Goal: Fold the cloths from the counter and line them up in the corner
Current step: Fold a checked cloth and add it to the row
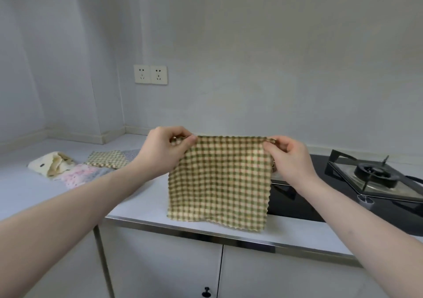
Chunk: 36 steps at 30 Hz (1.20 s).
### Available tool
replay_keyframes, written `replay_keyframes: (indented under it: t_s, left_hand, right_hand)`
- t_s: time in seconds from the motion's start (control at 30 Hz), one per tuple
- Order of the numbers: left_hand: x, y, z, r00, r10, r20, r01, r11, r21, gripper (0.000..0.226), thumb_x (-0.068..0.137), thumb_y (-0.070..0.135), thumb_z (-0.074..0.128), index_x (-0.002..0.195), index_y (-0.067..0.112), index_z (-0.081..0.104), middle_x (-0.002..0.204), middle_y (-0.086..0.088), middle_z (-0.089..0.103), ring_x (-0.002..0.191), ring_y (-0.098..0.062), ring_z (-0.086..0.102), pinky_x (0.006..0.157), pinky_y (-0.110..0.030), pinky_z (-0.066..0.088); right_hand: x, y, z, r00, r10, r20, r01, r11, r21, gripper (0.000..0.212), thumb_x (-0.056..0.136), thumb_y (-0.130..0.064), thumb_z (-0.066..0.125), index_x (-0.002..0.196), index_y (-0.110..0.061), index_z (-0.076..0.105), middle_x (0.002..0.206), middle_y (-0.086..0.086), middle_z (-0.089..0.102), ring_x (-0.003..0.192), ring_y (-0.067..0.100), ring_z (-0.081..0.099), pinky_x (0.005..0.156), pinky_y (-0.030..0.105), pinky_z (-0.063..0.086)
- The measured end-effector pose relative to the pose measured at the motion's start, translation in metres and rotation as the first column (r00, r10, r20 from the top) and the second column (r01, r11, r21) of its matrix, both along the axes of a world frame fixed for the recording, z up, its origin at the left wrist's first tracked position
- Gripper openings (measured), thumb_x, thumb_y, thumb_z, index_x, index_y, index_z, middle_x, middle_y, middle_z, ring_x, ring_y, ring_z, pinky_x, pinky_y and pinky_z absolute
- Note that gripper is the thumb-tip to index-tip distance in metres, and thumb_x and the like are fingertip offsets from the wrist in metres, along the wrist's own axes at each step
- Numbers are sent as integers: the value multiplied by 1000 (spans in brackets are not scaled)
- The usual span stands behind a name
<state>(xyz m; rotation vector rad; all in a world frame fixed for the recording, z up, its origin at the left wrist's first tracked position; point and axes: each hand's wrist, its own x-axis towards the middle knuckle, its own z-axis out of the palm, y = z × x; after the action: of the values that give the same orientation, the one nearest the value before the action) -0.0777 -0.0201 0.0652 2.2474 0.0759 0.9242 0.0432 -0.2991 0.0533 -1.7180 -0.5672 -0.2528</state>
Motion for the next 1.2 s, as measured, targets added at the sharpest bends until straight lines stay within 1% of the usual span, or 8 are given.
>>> replay_keyframes:
  t_s: [0.2,0.33,0.5,0.6,0.67,0.87,1.07,1.2]
  left_hand:
    - [29,-1,-1,978,36,-205,-19,996,84,9,97,30,67,98,31,76,93,17,72,88,2,62,71,-17,45]
    - [52,1,-14,951,117,-288,-69,983,173,1,90,35,75,89,34,74,88,16,71,86,-7,65,76,-28,51]
    - [73,-1,-32,907,230,-354,-141,956,259,5,88,38,77,86,36,73,100,12,69,92,-13,66,72,-28,47]
    - [81,-3,-37,905,247,-347,-163,953,254,4,88,38,77,87,35,75,101,11,73,88,-12,68,64,-27,47]
    - [80,-5,-40,912,233,-336,-154,957,245,4,89,38,75,88,34,76,98,13,74,85,-9,68,60,-25,45]
    - [44,-9,-58,934,166,-317,-84,963,256,6,89,42,75,87,37,75,91,21,72,84,-1,68,72,-28,57]
    - [-10,-23,-85,950,88,-298,30,929,369,12,88,49,74,83,38,73,84,23,68,87,4,62,74,-23,51]
    - [-31,-29,-104,941,85,-326,66,902,427,17,87,55,72,88,38,72,89,23,68,92,1,59,79,-29,51]
  right_hand:
    - [15,0,-7,994,-78,-81,74,996,-46,16,97,-28,67,96,-17,78,91,-4,79,94,14,74,88,32,54]
    - [34,1,-25,978,-194,-73,177,965,-196,14,93,-32,70,98,-21,78,94,-10,75,92,2,67,70,12,43]
    - [53,4,-43,963,-232,-138,181,934,-308,10,88,-26,75,96,-21,80,86,-9,74,86,8,69,85,24,49]
    - [57,7,-46,951,-196,-238,140,963,-232,11,89,-14,71,99,-16,77,84,-3,77,70,12,74,76,30,63]
    - [56,6,-49,950,-161,-269,107,973,-207,14,90,-8,67,99,-13,76,87,1,79,72,14,77,78,35,65]
    - [39,-20,-66,990,-75,-122,21,918,-395,21,83,-13,68,76,-30,78,81,-9,78,80,12,75,85,41,62]
    - [0,-46,-82,999,18,-44,-38,847,-530,23,85,-9,66,80,-29,76,88,-19,77,83,-1,71,82,25,57]
    - [-19,-57,-95,998,65,-26,-68,798,-598,26,83,-9,65,79,-33,75,90,-22,75,81,-3,69,77,20,53]
